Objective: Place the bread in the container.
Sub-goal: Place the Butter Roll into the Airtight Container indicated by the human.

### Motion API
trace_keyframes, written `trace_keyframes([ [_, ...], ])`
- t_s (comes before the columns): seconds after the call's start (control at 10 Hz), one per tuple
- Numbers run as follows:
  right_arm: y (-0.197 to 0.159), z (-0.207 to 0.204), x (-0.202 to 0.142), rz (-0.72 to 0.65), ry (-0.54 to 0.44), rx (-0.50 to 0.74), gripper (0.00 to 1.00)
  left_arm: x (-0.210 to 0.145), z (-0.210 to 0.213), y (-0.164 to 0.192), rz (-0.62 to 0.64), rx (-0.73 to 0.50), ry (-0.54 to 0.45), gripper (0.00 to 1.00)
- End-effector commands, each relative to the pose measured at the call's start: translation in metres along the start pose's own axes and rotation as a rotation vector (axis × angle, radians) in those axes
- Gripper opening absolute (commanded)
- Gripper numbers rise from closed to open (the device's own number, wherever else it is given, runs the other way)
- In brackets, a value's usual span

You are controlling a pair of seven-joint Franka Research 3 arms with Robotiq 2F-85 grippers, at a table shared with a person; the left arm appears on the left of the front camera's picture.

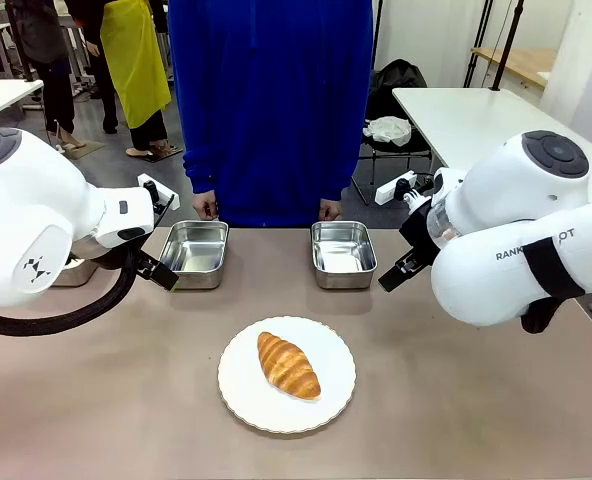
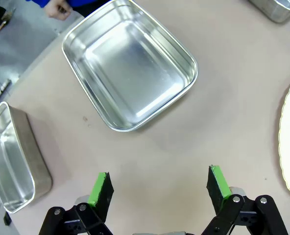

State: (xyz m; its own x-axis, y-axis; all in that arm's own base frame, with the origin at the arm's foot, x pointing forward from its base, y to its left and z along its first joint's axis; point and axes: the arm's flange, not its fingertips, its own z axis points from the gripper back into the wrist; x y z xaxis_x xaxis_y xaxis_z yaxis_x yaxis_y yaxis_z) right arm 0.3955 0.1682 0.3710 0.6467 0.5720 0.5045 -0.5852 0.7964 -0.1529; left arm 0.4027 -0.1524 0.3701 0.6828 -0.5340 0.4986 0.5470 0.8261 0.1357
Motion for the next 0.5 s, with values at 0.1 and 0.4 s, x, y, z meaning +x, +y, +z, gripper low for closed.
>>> trace_keyframes([
  [0.1, -0.036, 0.036, 0.034, -0.007, -0.040, 0.059, 1.00, 0.029, 0.039, 0.029, -0.032, -0.118, -0.032, 1.00],
  [0.4, -0.096, 0.094, 0.043, -0.030, -0.140, 0.132, 1.00, 0.057, 0.091, 0.087, -0.139, -0.264, -0.059, 1.00],
])
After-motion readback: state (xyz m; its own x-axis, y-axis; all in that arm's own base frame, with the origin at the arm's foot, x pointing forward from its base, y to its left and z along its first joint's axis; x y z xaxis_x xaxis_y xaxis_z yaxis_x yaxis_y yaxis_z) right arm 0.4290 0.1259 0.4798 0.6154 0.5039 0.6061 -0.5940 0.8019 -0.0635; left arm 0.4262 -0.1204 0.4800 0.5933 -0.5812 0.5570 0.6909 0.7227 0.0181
